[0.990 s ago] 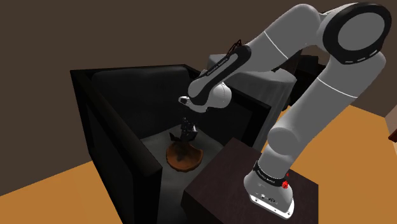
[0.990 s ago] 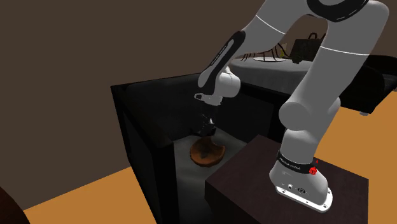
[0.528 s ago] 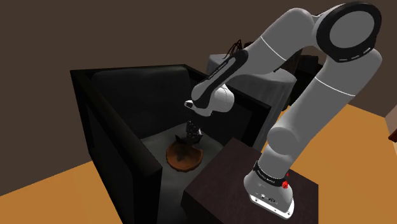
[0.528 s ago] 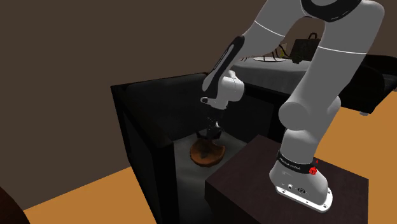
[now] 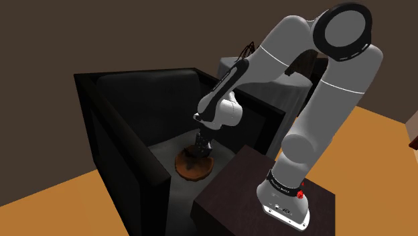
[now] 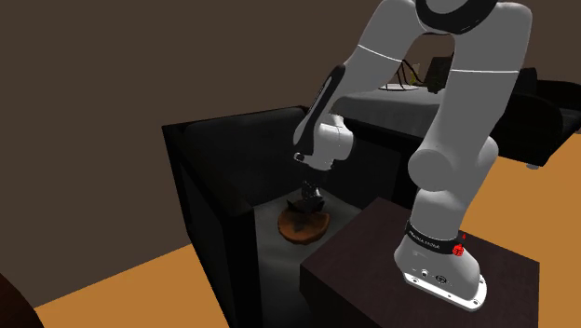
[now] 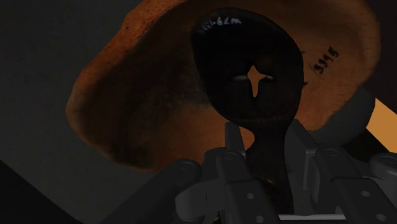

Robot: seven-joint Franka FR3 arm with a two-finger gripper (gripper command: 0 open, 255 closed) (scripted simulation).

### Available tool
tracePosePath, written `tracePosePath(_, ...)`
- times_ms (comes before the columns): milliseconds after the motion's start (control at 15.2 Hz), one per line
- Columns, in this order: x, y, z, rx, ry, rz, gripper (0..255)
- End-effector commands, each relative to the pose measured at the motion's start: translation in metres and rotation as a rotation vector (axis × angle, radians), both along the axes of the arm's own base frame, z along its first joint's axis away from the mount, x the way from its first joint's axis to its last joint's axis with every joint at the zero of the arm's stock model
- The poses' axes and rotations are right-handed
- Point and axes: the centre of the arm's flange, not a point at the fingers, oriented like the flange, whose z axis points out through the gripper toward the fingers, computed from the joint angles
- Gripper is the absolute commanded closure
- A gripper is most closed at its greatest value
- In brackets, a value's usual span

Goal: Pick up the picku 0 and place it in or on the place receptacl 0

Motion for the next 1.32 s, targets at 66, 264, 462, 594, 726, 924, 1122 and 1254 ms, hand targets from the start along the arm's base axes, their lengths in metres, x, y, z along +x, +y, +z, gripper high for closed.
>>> tracePosePath(66,0.001,0.0,-0.002,0.0,-0.001,0.0,255)
tracePosePath(264,0.001,0.0,-0.002,0.0,-0.001,0.0,255)
tracePosePath(462,0.001,0.0,-0.002,0.0,-0.001,0.0,0)
tracePosePath(594,0.001,0.0,-0.002,0.0,-0.001,0.0,0)
tracePosePath(726,0.001,0.0,-0.002,0.0,-0.001,0.0,0)
tracePosePath(924,-0.001,-0.012,0.035,0.0,-0.001,0.0,0)
tracePosePath(1122,-0.001,-0.015,0.045,0.0,-0.001,0.0,0)
tracePosePath(1254,-0.001,-0.015,0.045,0.0,-0.001,0.0,0)
